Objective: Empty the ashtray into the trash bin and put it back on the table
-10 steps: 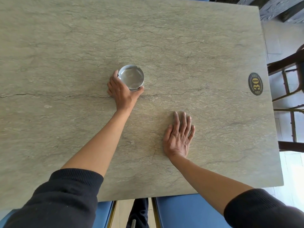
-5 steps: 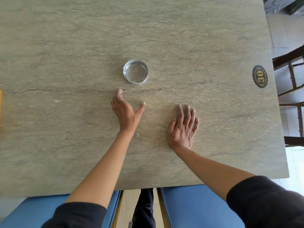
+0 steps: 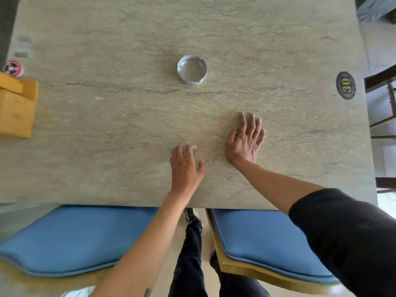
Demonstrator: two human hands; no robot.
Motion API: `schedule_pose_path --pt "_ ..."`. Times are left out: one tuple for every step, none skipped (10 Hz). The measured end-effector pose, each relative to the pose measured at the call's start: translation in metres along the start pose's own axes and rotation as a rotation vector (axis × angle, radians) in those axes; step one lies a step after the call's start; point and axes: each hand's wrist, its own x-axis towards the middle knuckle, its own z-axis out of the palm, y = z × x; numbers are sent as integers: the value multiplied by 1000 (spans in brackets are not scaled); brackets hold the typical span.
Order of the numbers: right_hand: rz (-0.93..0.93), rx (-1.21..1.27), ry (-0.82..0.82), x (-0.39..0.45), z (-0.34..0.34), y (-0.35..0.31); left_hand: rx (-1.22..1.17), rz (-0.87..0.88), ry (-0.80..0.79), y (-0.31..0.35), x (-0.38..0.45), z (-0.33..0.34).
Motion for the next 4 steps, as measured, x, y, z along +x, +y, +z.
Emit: schedule_pose_path --pt "-92 -59 -102 -6 -8 10 51 14 -104 -1 -26 -14" --pt "-186 -107 -235 -30 -28 27 119 -11 -220 4 -47 -32" --pt "-197 -150 -320 -76 -51 38 128 -62 -291 17 -68 -44" --pt "-251 -221 -438 -110 -75 46 166 -78 -325 38 -87 -57"
